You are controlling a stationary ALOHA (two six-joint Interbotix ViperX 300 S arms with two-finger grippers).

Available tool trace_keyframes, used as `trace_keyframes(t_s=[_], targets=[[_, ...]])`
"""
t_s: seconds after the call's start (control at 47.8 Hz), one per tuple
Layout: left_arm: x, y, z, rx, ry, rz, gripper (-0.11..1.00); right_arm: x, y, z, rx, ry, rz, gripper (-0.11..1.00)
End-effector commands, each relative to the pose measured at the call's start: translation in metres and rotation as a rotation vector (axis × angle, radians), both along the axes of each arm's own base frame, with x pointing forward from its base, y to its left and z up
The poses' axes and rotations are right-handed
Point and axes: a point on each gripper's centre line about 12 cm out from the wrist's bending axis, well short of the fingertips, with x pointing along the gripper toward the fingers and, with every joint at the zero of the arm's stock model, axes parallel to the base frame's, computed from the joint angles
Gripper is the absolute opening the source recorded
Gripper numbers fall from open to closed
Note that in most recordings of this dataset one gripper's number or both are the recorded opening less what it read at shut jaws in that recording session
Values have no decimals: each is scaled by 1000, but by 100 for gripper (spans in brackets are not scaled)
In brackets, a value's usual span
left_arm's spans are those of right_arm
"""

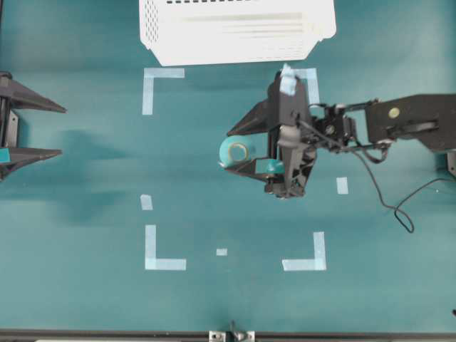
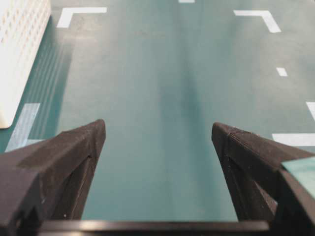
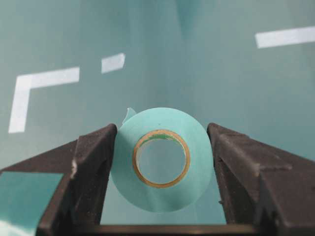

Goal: Put the tape in the middle into the white basket.
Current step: 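Lift the tape roll and carry it toward the white basket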

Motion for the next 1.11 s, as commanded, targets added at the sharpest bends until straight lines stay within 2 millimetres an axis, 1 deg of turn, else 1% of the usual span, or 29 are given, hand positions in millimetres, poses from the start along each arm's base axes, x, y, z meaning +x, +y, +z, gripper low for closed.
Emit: trace_keyframes(t_s=[0.0, 0.167, 0.397, 0.523, 0.69, 1.088], targets=[[1, 0, 5, 0, -11, 3, 45, -2, -3, 25, 2, -60, -5, 65], [1, 0, 5, -2, -11, 3, 45, -5, -3, 34, 3, -71, -7, 65], [1, 0, 5, -2, -9, 3, 45, -5, -4, 35, 3, -74, -8, 65], [1, 0, 4, 0, -8, 3, 45, -5, -9, 36, 1, -74, -20, 65], [1, 0, 5, -2, -9, 3, 45, -4, -23, 36, -2, -75, -56, 65], [1, 0, 5, -2, -9, 3, 45, -7, -72, 36, -17, -73, -174, 65]])
